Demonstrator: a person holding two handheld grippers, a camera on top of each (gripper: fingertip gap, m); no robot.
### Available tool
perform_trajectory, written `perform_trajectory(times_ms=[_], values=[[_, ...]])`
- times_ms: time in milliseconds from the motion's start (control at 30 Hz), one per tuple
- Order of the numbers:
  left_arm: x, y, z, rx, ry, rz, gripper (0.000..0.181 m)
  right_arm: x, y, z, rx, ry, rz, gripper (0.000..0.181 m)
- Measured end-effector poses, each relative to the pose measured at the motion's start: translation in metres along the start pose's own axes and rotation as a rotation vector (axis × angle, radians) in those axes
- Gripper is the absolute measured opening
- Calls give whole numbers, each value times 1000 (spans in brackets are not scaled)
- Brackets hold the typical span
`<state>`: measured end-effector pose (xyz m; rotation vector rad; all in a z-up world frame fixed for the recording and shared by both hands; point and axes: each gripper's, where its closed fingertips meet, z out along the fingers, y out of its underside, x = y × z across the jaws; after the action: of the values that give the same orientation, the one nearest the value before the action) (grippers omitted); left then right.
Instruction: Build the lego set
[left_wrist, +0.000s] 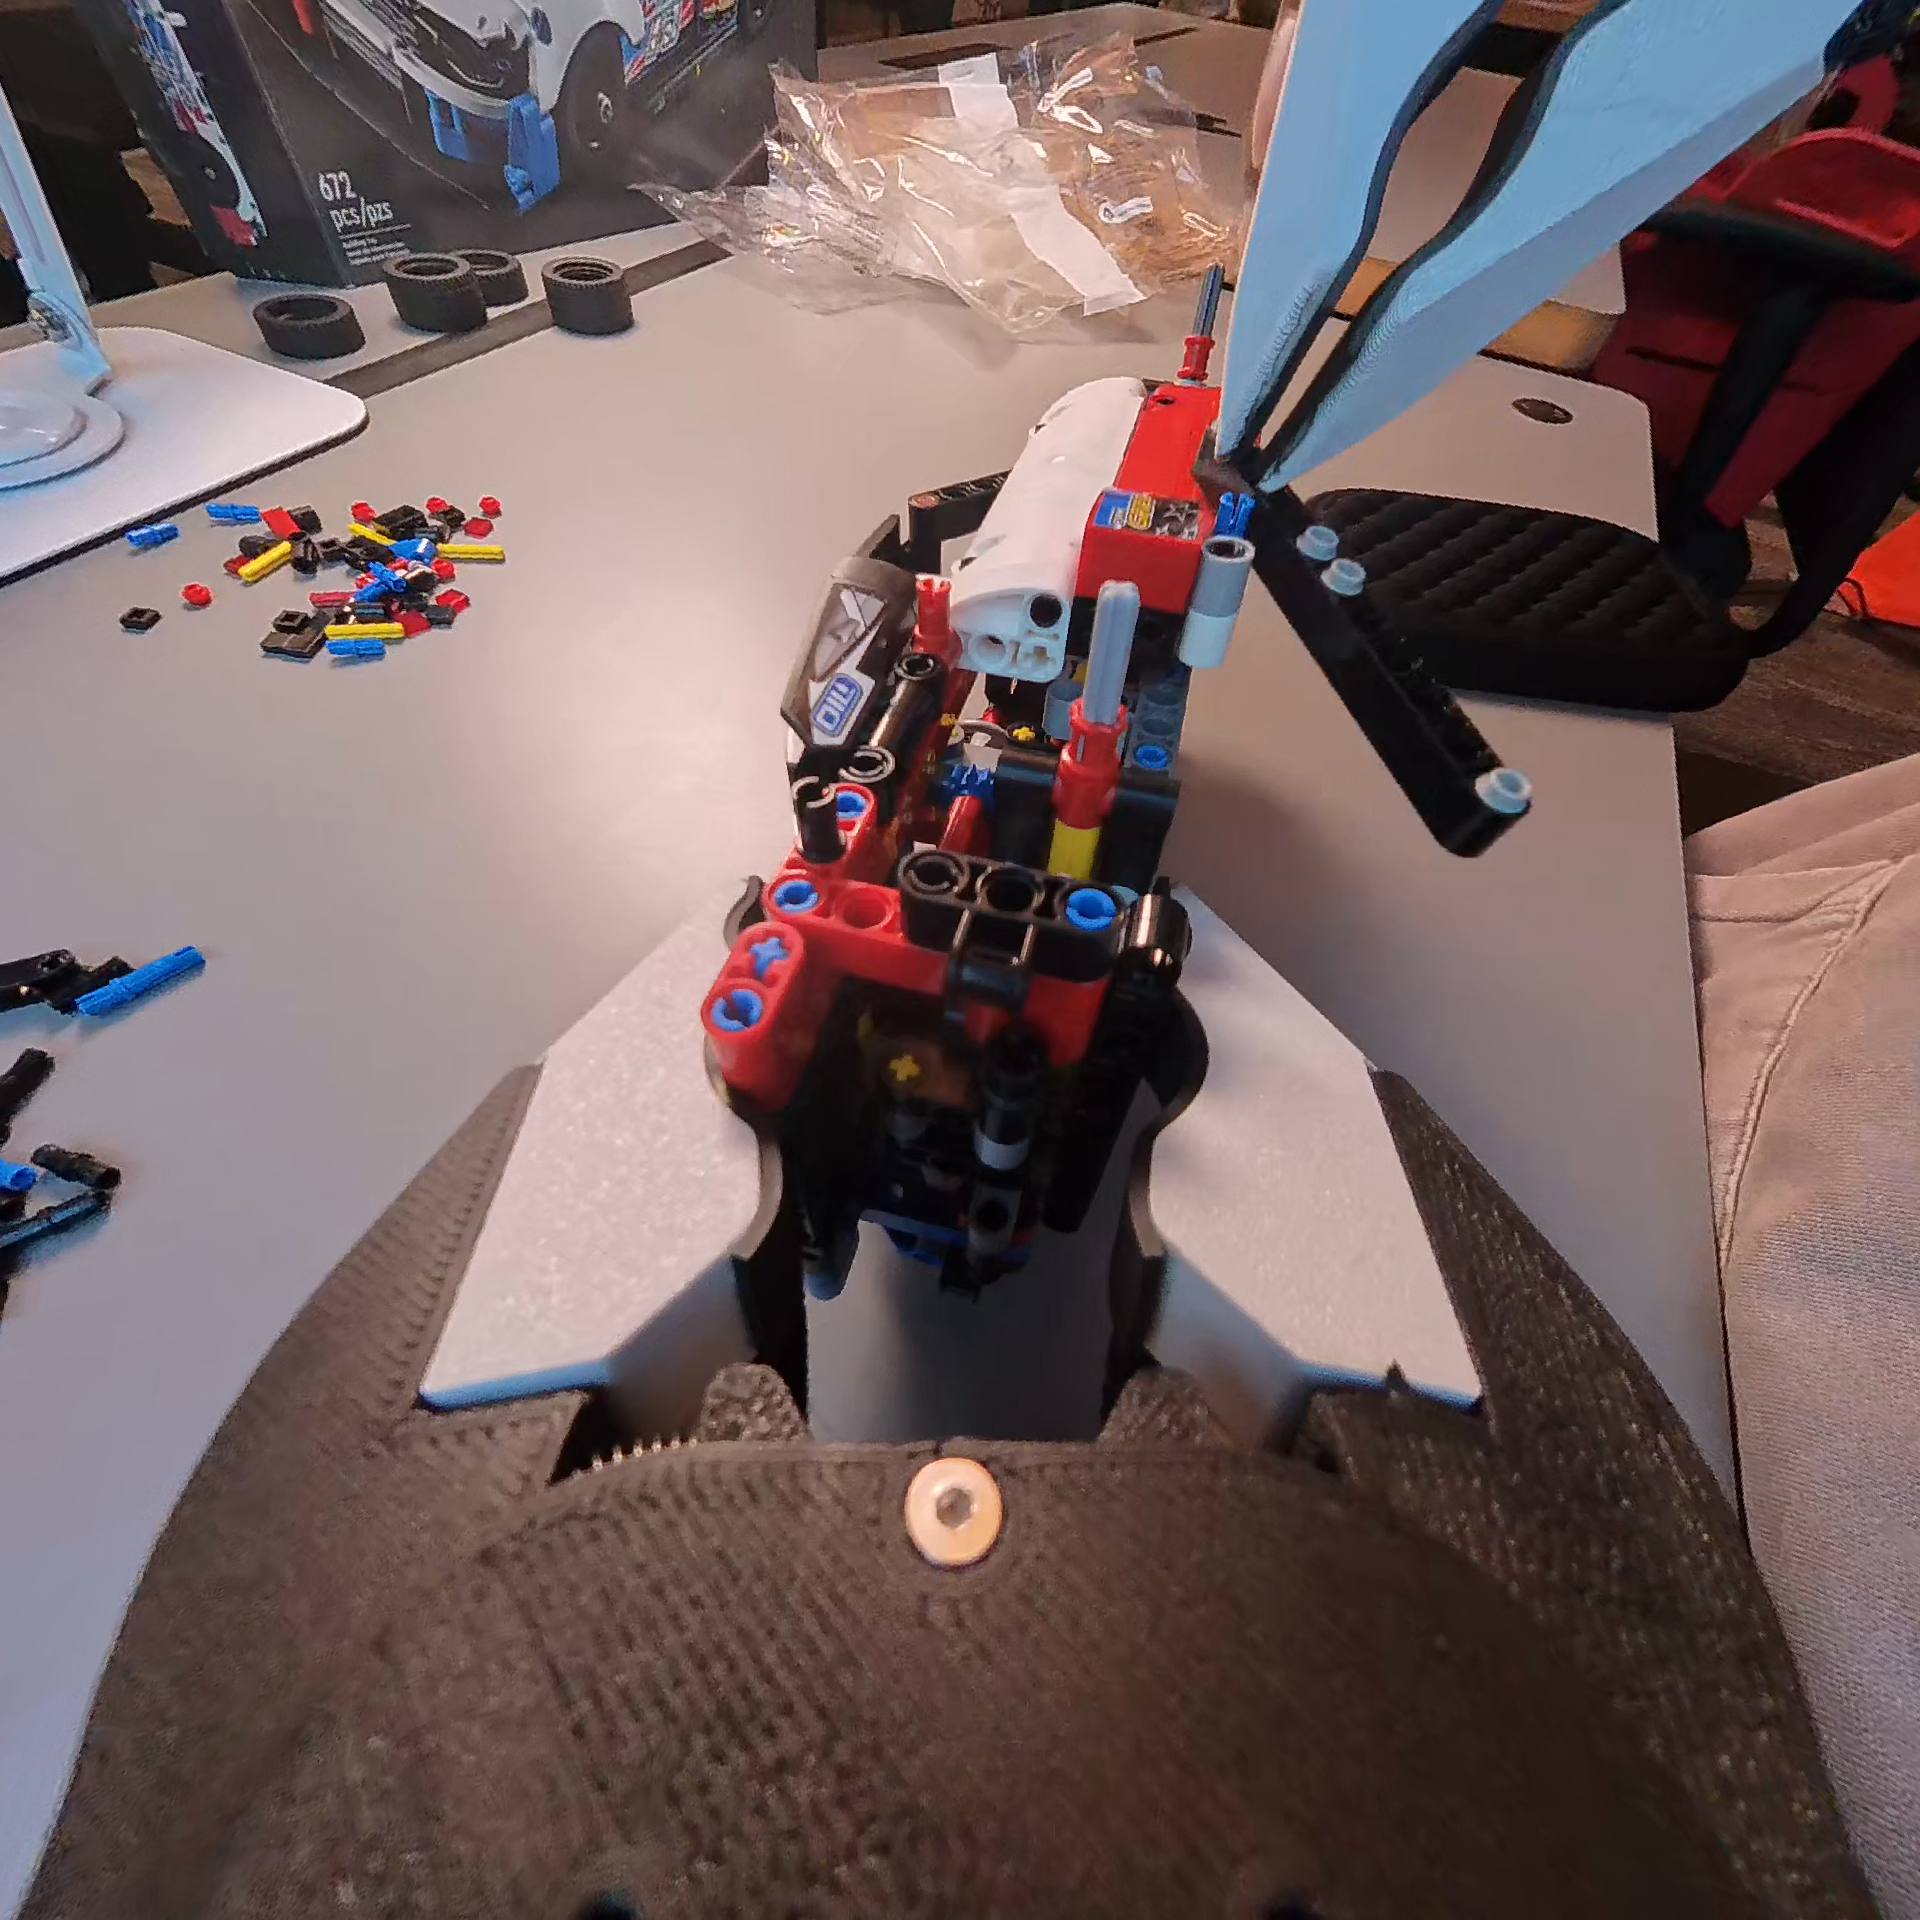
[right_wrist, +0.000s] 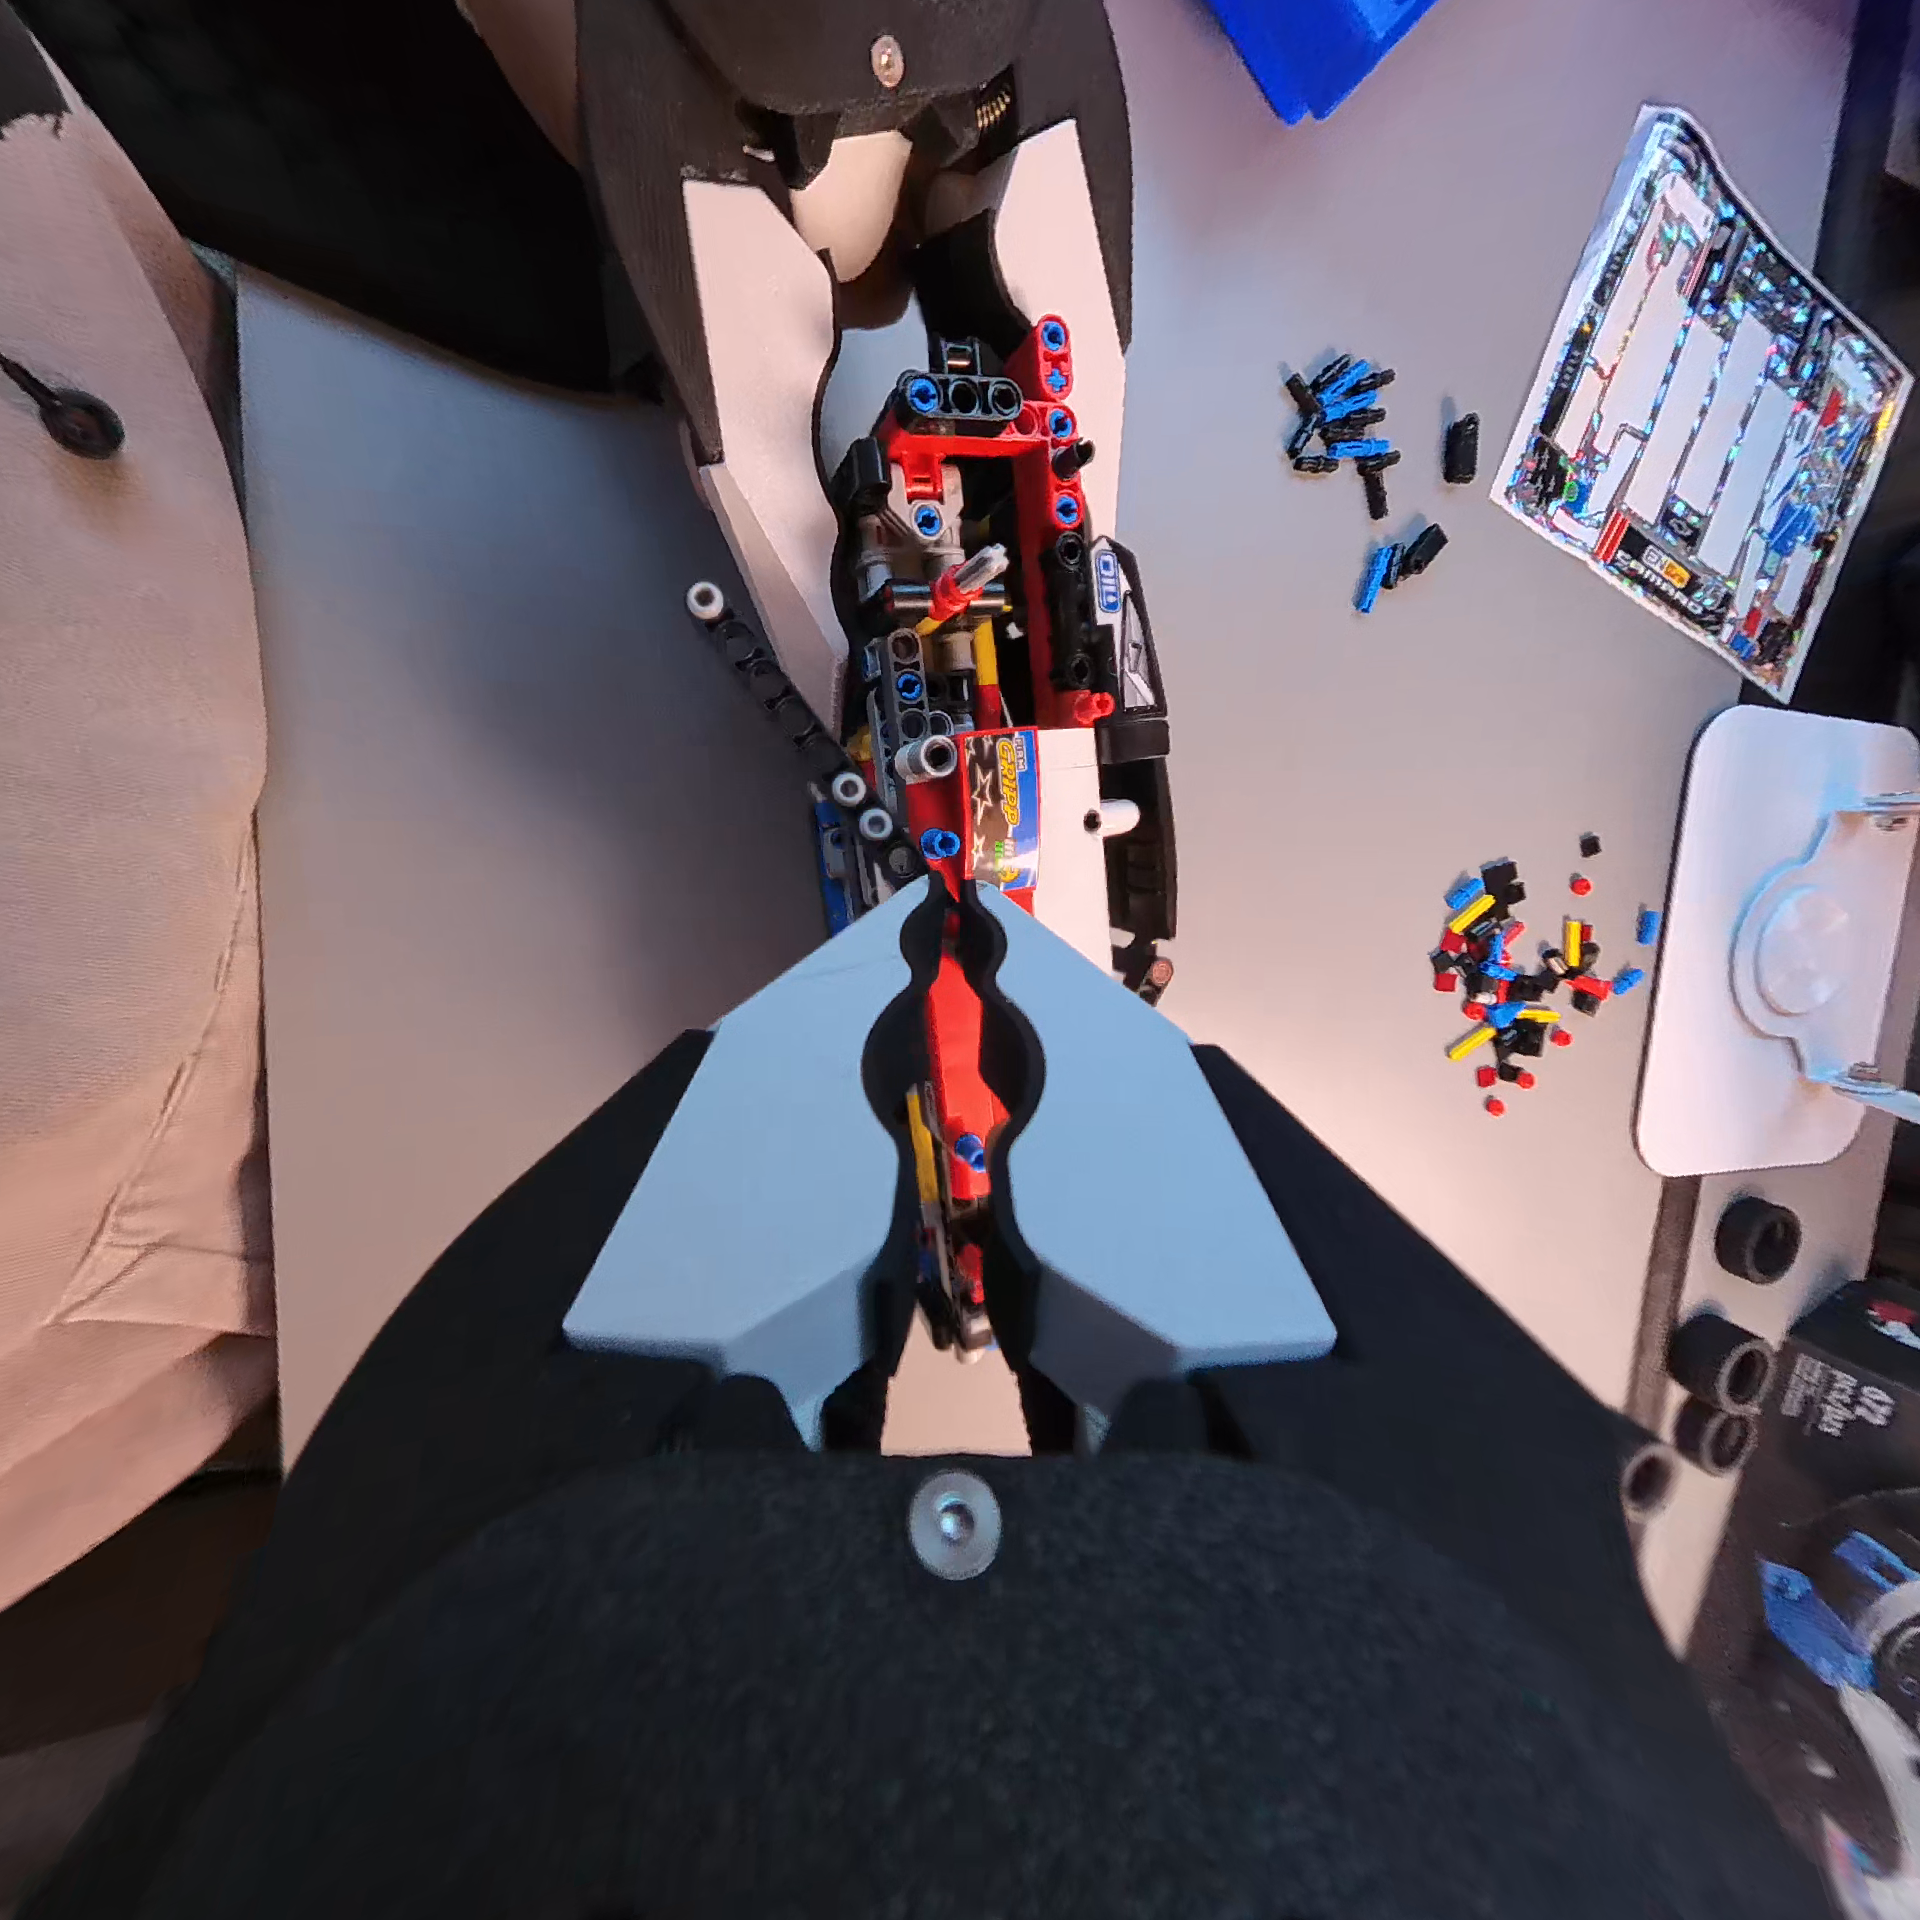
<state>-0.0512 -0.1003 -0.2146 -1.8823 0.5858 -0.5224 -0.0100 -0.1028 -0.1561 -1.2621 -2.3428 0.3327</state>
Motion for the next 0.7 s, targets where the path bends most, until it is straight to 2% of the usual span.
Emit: perform_trajectory(times_ms=[167,367,700], values=[[-1,0,0,1,16,-29,72,8,6,0,58,28,54,0],[-2,0,0,3,21,-46,72,14,17,-3,115,-32,168,0],[-3,0,0,8,16,-48,72,29,29,-2,76,-57,94,2]])
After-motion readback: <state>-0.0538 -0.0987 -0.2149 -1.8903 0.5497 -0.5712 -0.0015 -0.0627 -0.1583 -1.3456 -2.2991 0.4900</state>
